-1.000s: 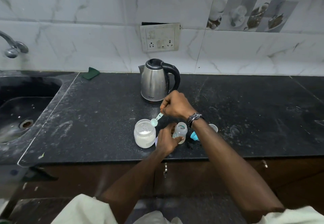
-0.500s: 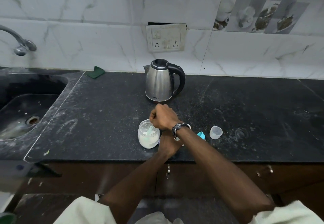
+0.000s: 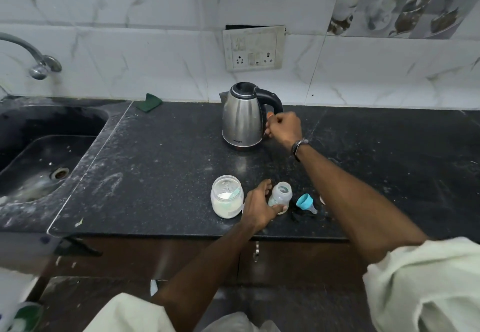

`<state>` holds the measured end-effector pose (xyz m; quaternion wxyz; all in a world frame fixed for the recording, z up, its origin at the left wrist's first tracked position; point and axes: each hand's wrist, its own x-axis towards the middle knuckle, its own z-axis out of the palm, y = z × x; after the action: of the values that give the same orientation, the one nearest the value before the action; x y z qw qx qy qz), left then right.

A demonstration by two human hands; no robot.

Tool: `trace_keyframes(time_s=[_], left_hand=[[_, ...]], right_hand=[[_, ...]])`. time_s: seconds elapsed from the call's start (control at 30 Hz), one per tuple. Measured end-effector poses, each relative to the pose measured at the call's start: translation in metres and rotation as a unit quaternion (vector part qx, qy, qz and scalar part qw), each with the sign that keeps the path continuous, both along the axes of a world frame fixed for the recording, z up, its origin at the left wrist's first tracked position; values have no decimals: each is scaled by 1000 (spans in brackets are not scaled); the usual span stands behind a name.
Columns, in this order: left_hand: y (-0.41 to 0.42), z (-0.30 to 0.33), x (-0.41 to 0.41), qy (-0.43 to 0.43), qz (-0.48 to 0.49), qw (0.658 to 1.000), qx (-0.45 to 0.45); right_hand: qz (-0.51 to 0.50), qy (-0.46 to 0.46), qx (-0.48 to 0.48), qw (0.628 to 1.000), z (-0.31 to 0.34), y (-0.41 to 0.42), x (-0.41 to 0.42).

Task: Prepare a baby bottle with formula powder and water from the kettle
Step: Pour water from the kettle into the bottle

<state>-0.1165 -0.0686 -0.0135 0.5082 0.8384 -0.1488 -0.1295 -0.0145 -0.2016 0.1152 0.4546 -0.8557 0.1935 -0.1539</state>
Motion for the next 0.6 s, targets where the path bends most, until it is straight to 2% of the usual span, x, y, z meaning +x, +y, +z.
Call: trace_keyframes(time_s=[0.17,0.27,0.37,0.6], left_hand=[[-6,4,-1,14,-11,1000,14],[-11,4,-4,5,-17,1000,18],[-15,6,-6,-9,-10,1000,11],[-13,4,-6,-27,6,1000,-6]], right_hand=[[-68,-10,-65,996,13,-20,37],[-76,-18,-122,989,23,-22,56],[-52,1,-133,990,31,-23,73],[54,107,-153,981,22,-22,109]])
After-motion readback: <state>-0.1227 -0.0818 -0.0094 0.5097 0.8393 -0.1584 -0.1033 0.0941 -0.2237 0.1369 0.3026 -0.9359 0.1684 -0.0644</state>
